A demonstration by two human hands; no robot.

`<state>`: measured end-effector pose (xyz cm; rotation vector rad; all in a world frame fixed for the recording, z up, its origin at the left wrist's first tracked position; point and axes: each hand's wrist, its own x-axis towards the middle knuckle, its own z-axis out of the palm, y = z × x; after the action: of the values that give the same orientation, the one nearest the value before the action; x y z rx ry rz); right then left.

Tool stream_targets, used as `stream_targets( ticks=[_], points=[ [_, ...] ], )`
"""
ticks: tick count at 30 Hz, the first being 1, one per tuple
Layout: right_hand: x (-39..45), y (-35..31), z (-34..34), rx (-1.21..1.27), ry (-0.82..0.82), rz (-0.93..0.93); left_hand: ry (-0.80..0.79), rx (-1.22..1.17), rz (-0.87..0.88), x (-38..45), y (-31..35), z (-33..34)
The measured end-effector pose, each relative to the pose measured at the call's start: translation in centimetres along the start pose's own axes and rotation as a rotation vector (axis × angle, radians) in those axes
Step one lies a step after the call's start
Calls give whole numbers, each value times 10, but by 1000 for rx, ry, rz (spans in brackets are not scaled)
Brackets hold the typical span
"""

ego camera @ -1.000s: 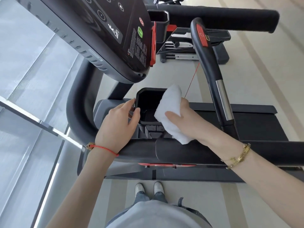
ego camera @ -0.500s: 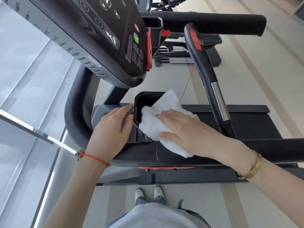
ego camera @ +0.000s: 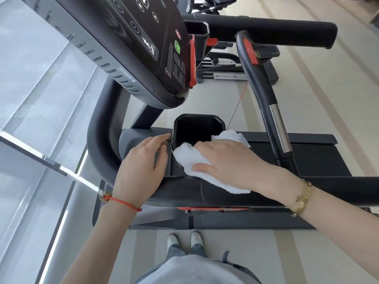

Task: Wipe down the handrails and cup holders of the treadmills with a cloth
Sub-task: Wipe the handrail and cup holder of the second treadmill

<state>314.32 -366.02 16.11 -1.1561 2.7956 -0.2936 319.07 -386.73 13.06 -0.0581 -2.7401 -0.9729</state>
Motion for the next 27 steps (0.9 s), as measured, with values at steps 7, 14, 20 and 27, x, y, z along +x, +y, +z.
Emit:
stream_targets(
  ticks=[7,14,20,27],
  points=[
    [27,-50,26,-174,171,286,17,54,31,-1,-6,-13],
    [59,-62,26,-55,230,432,32,40,21,-2,-8,-15],
    [91,-43,13,51,258,512,52,46,-5,-4,-10,-13],
    [39,-45,32,-66,206,309,58,71,2,-4,-13,-11]
  ],
)
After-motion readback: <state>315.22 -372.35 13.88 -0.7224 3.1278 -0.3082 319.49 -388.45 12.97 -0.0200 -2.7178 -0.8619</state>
